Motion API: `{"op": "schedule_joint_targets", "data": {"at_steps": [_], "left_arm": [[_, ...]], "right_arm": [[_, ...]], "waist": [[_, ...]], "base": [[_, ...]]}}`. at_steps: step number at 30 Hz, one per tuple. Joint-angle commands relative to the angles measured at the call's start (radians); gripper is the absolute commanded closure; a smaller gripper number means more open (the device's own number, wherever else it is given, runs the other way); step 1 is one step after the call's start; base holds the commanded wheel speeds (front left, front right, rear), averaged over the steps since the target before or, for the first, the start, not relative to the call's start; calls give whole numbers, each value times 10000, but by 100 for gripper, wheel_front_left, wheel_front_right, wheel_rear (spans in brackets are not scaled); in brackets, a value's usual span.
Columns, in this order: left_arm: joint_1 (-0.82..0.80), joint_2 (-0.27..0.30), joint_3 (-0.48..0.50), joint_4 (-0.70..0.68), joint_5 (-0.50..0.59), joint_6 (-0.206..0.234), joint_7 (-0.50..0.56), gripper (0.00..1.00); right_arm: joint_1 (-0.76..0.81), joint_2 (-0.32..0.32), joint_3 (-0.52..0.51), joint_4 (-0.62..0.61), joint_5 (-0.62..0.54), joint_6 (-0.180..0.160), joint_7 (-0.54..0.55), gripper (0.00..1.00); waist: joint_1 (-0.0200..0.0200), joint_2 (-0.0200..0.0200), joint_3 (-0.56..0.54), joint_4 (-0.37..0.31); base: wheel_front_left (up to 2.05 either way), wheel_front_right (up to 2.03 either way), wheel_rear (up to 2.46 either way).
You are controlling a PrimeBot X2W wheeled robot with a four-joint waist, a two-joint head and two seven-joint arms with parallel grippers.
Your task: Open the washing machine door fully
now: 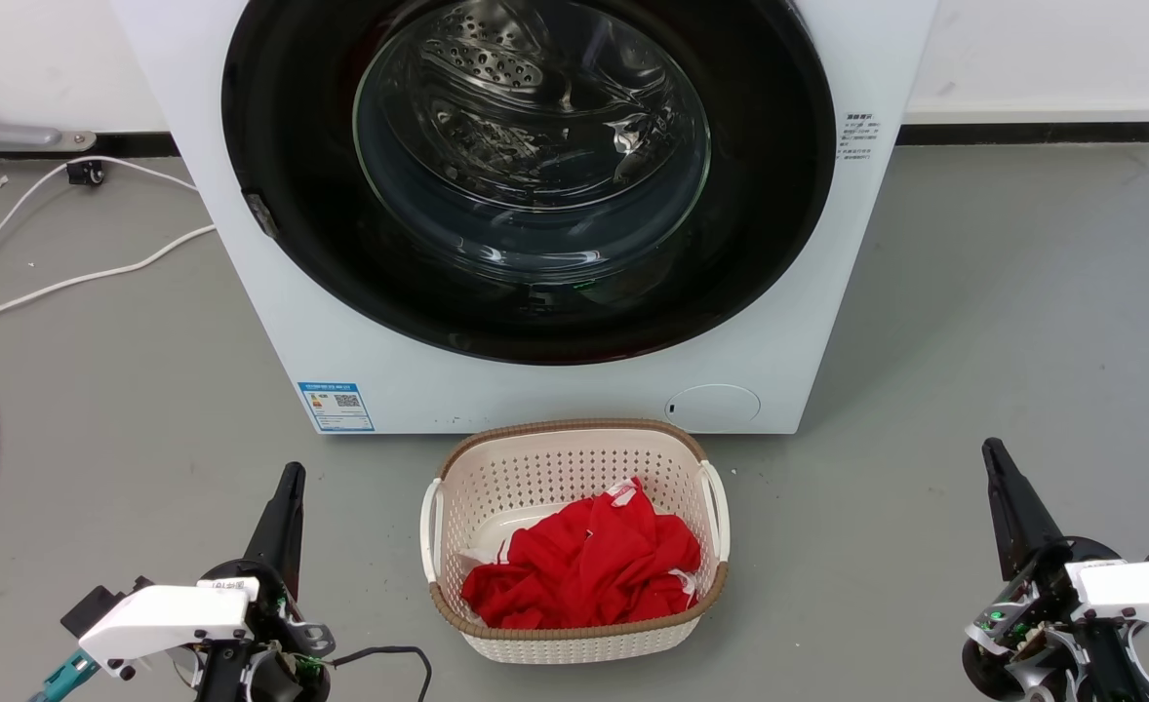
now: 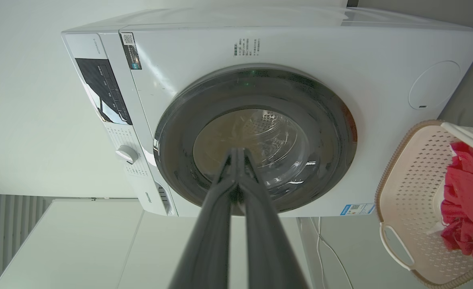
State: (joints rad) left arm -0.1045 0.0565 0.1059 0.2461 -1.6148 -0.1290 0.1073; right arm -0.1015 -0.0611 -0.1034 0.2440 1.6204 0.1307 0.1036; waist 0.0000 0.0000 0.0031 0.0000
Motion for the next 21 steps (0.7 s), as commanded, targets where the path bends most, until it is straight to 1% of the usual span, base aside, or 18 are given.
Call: {"op": "schedule_joint_targets", "data": {"at_steps": [1,3,4,6,14,18,21], "left_arm": [[-78,-4,31,6,-6,-32,42,100],[-78,-6,33,6,-2,-32,45,100],[1,-2,2,7,1,0,-2,0],[103,-33,-25,163,2,11,-16,0],[81,-34,-390,-25,174,7,-425,0],[77,-35,-452,-183,430,5,-615,0],[46,-35,-469,-333,763,3,-750,0]], "right_arm": [[-120,30,-12,17,-38,0,46,100],[-120,33,-15,17,-40,0,31,100],[1,4,-6,5,-11,0,21,0],[120,19,5,152,-11,0,14,0],[282,28,174,-171,-125,0,-392,0],[346,32,136,-355,-460,0,-582,0],[375,35,111,-541,-966,0,-719,0]], "waist": [[0,0,0,0],[0,0,0,0],[0,0,0,0],[0,0,0,-1],[0,0,-1,-5],[0,0,-4,-7],[0,0,-3,-6]], "base": [[0,0,0],[0,0,0],[0,0,0],[0,0,0],[0,0,0],[0,0,0],[0,0,0]]}}
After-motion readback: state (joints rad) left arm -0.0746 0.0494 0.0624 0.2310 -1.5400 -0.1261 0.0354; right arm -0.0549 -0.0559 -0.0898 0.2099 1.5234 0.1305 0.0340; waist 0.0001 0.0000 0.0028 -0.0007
